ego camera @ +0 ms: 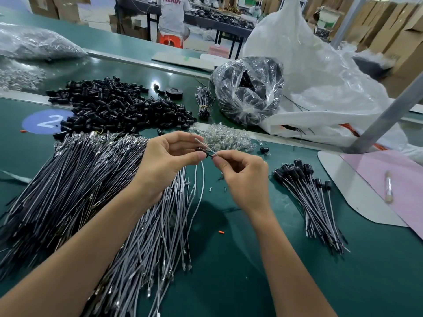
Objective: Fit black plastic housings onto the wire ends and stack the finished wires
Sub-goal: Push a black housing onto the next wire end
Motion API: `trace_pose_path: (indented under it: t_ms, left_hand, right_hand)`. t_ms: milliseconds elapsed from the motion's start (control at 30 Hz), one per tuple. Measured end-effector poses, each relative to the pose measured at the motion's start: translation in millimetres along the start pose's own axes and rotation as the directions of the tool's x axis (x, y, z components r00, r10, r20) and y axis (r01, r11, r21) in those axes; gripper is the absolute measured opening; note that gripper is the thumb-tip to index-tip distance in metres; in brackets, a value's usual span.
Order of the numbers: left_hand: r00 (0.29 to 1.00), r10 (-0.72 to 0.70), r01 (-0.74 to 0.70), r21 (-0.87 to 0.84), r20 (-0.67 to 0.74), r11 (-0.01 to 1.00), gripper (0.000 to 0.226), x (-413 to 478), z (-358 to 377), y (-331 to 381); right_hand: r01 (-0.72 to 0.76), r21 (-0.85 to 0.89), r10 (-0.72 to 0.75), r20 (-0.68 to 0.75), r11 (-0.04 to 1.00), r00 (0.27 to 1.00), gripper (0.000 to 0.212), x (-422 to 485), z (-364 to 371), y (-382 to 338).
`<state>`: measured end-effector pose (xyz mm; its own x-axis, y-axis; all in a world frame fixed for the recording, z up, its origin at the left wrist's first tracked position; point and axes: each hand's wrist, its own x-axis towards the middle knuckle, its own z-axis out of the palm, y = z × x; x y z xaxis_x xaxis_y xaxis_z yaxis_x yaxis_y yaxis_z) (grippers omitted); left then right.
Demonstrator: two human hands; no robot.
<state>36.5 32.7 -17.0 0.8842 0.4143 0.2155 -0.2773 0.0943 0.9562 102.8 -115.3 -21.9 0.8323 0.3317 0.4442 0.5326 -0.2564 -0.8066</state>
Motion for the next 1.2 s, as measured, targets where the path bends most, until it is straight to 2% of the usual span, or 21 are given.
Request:
trace_pose_path:
  t_ms: [167,300,467,567,733,800,867,1033,1200]
  left_hand:
    - [1.0,0.021,-0.021,0.001,-0.012,1.0,0.031,0.4,0.8,-0.6]
    - [0.999,0.029,-0.03,0.069,0.018,0.997,0.03,-0.8,2.9,-2.2]
    - [1.0,0.009,-0.009,0.052,0.006,0.999,0.028,-0.5,3.0,-4.1]
    - [0.999,-0.046,0.046,-0.035,0.0,0.998,0.019,-0.5,3.8,-4.3]
    - [0.987,-0.163,0.155,-0.22,-0.015,0.963,0.025,0.6,1.9,-4.9]
    - [0.98,-0.198,0.187,-0.282,-0.012,0.941,0.015,0.7,1.4,-3.9]
    - [0.977,-0.213,0.194,-0.339,-0.019,0.921,0.007,0.8,0.9,-1.8]
    - [0.965,-0.256,0.197,-0.471,-0.063,0.86,0.01,2.9,-6.8,3.3]
    - [0.945,-0.307,0.192,-0.563,-0.117,0.804,0.014,4.0,-9.2,4.8]
  right_hand:
    - [0.066,-0.026,-0.068,-0.042,0.997,0.997,0.006,-2.4,2.3,-0.7]
    - [0.115,-0.05,-0.118,-0.066,0.992,0.991,0.005,-4.5,5.2,-2.4]
    - [0.019,0.014,-0.019,-0.029,1.0,0.999,0.006,-4.7,5.5,-3.8]
    - [-0.011,0.086,0.013,-0.024,0.996,1.0,0.008,-4.4,6.2,-4.7]
    - [0.019,0.077,-0.017,-0.022,0.997,1.0,0.011,-6.3,7.3,-5.6]
    - [0.021,0.082,-0.019,-0.027,0.996,0.999,0.013,-7.0,7.7,-6.9]
    - [0.029,0.077,-0.024,-0.069,0.997,0.997,0.011,-6.4,7.0,-7.8]
    - [0.019,0.043,-0.011,-0.197,0.999,0.98,0.008,-0.2,-3.0,-4.3]
    - [0.07,-0.065,-0.079,-0.153,0.995,0.985,0.01,0.8,-7.9,-3.3]
